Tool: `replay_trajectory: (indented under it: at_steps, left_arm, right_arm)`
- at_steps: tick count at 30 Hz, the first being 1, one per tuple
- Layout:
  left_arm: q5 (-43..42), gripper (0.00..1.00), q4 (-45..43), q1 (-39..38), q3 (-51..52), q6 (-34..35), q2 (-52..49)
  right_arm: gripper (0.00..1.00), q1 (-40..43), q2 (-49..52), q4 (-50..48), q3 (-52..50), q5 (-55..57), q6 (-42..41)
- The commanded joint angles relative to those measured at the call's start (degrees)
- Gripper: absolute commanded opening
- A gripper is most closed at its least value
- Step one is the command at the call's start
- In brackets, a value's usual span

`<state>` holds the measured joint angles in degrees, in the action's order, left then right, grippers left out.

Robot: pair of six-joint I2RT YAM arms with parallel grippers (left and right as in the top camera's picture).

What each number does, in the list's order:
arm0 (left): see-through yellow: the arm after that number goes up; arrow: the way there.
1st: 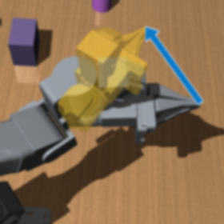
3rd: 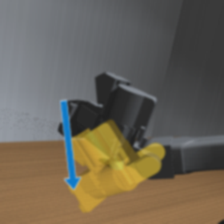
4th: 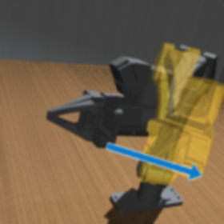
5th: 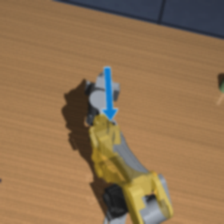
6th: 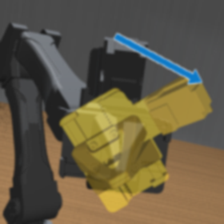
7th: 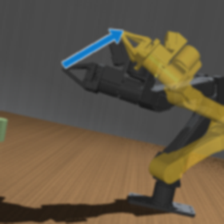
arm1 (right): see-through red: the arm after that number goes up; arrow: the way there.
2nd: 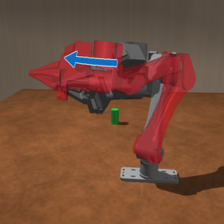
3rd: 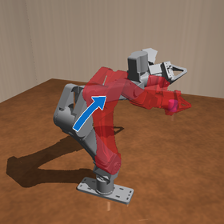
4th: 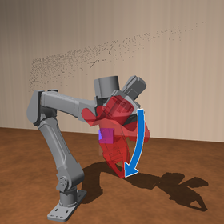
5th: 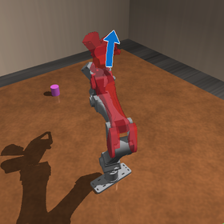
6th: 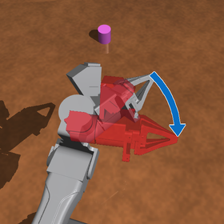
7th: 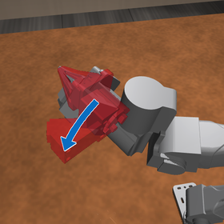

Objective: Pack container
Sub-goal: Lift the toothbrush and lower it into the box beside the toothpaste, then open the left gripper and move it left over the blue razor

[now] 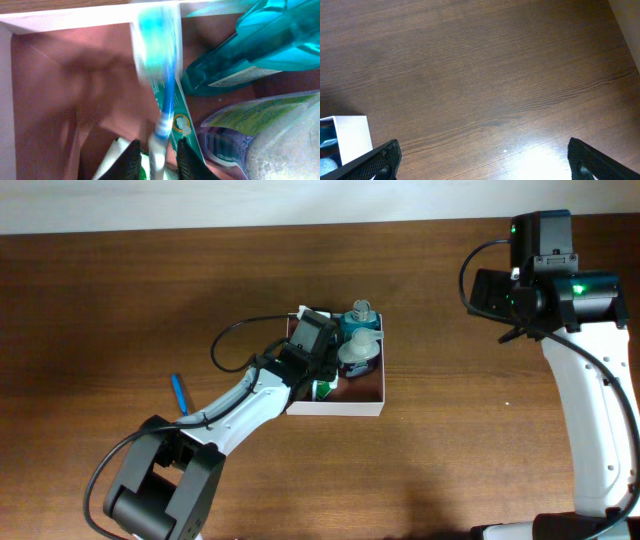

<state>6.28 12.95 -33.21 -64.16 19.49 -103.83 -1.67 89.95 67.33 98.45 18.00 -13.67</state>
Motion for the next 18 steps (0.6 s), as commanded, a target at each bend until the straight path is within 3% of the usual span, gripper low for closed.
replay_trajectory:
  at_steps: [1,4,10,18]
  left_arm:
    - [-0.50,0.31,0.15,-0.17,-0.74,0.39,-0.28]
    - [-0.83,0.32,3.21,-0.11,-2.86,0.35,1.09]
    - [3.37,0.32,17.70,2.45,-12.31,0.11,8.63]
    - [7.28,0.32,36.17,14.99,-15.56,0.44,17.14]
  right_arm:
    - [0.99,0.24,0.00,-0.02,0.17,0.70,-0.33]
    - [0.99,0.24,0.00,-0.02,0.17,0.70,-0.33]
    - [0.99,0.24,0.00,-0.02,0.17,0.68,-0.31]
    - [0.99,0.24,0.00,-0.02,0.17,0.70,-0.33]
